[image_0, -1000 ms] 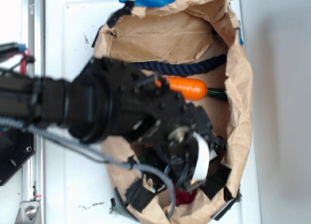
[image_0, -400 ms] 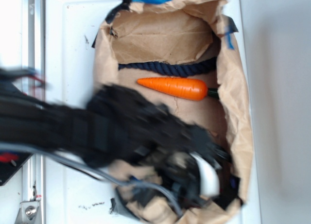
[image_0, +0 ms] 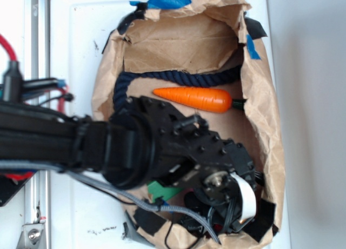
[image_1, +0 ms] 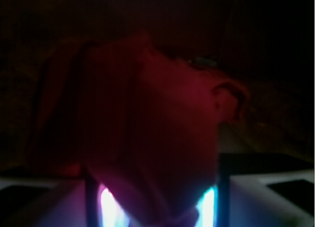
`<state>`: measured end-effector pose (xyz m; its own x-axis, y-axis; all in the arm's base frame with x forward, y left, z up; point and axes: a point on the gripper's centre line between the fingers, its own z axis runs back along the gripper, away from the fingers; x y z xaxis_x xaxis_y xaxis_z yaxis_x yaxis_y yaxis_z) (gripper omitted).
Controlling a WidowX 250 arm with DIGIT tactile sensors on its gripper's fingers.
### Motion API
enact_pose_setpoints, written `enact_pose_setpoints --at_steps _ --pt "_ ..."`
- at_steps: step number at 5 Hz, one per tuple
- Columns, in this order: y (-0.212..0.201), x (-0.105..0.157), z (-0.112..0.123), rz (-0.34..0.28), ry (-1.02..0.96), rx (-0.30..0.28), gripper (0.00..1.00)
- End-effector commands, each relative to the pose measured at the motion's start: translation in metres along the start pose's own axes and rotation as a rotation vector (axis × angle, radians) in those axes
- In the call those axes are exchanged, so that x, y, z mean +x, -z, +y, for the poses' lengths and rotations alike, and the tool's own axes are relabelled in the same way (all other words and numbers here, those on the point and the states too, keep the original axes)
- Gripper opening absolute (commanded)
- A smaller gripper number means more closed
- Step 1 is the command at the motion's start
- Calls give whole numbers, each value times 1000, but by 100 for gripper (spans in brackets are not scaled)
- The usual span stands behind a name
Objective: Grab the red paper.
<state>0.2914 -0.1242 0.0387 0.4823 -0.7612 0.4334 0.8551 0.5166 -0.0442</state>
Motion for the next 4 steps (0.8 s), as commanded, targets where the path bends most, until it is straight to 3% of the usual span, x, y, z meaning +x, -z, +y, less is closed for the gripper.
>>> enact_pose_setpoints --at_steps 1,2,3,4 --pt "-76 12 -10 -36 -86 55 0" --pt "-102 -3 -9 39 -260 36 0" --pt "-123 -12 -19 155 -487 21 0" --pt "-139 -19 -43 245 -624 51 0"
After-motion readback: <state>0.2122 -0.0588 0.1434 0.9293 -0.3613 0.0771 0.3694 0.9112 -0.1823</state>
